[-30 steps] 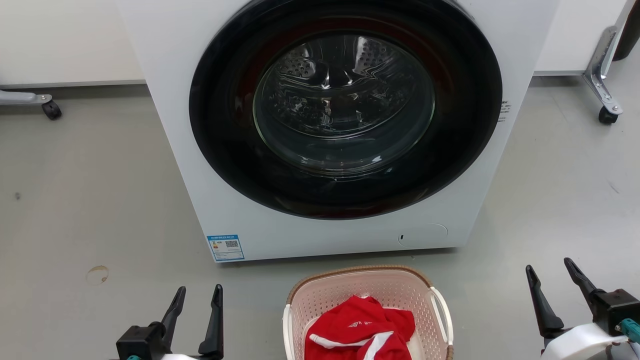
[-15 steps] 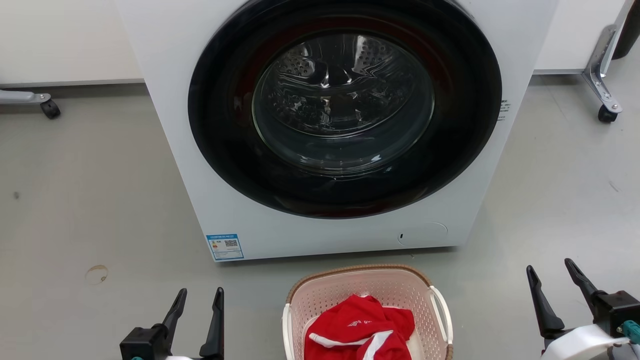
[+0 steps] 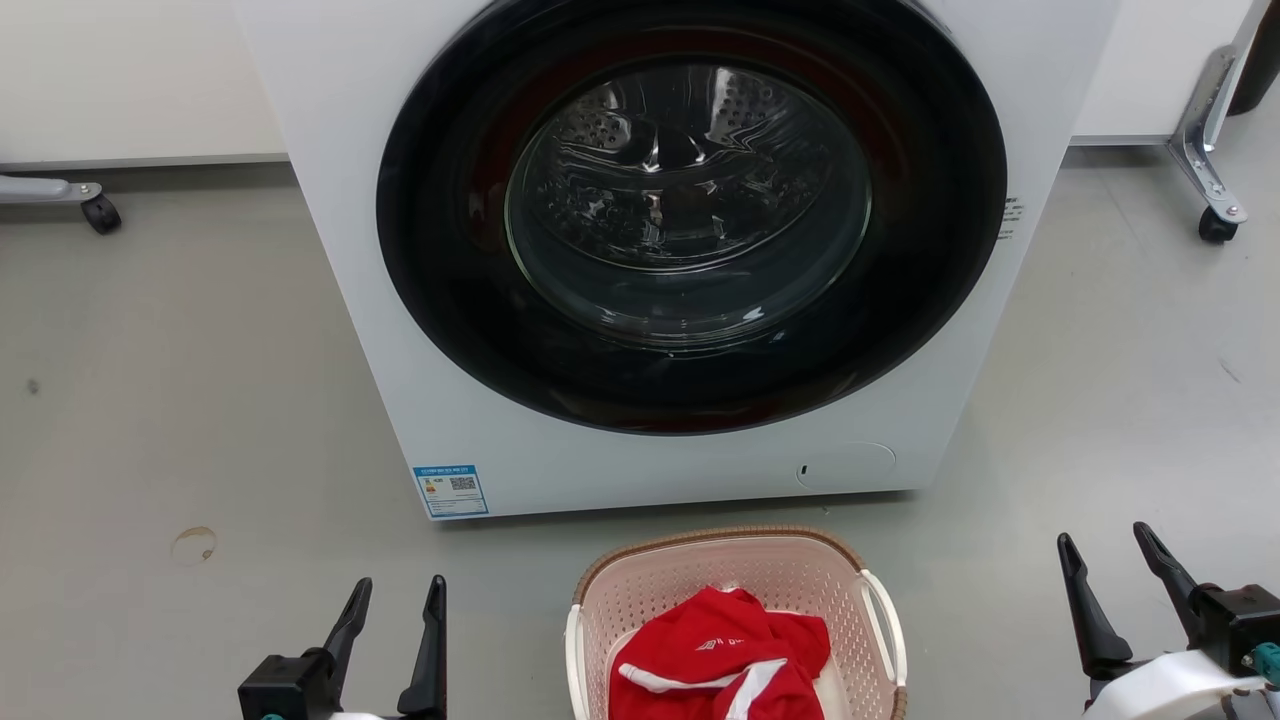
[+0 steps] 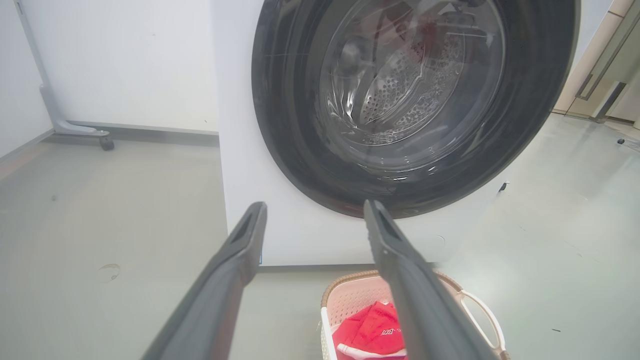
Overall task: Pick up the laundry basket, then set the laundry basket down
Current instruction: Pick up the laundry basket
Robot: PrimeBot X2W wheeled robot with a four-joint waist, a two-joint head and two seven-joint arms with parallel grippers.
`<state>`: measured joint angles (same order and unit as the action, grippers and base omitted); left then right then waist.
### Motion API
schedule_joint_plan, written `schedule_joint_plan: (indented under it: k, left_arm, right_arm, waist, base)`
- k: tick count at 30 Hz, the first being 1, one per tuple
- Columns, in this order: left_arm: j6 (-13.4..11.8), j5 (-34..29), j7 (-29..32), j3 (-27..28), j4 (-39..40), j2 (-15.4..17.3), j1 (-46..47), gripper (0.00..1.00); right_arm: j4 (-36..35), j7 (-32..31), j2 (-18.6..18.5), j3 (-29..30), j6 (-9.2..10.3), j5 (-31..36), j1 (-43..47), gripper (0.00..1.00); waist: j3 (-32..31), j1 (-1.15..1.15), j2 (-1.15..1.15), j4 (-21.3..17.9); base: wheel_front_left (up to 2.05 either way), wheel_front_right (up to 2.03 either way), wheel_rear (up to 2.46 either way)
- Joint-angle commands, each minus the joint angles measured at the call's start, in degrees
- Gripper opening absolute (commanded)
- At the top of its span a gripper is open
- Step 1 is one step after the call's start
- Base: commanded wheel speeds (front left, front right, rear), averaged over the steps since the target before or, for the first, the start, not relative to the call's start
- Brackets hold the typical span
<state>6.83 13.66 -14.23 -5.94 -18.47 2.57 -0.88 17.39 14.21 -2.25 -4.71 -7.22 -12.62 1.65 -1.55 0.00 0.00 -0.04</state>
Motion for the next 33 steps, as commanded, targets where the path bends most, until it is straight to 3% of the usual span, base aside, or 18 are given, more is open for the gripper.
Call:
schedule_joint_plan:
  k: [1,15,33]
  left_arm:
    - [-0.17,-0.11,-0.77,1.77,1.3,0.31,1.57,1.0]
    - [-0.33,0.65,-0.77,1.15,0.43,0.31,3.27,1.0]
    - [-4.44,4.66,-0.77,-6.77,-11.44,0.31,22.75,1.0]
  right_arm:
    - [-1.19,0.79,-1.32,-1.12,-0.26,0.46,-1.29,1.0]
    - [-0.21,0.79,-1.34,-1.61,-0.26,1.18,-3.51,1.0]
    - [10.78,0.79,-1.52,-3.05,-0.26,1.22,-21.04,1.0]
  waist:
    - [0.03,0.0,0.0,-0.01]
    - [3.89,0.0,0.0,-0.07]
    - [27.98,0.0,0.0,0.04]
  base:
    - [0.0,0.0,0.0]
    - [0.0,0.0,0.0]
    - [0.0,0.0,0.0]
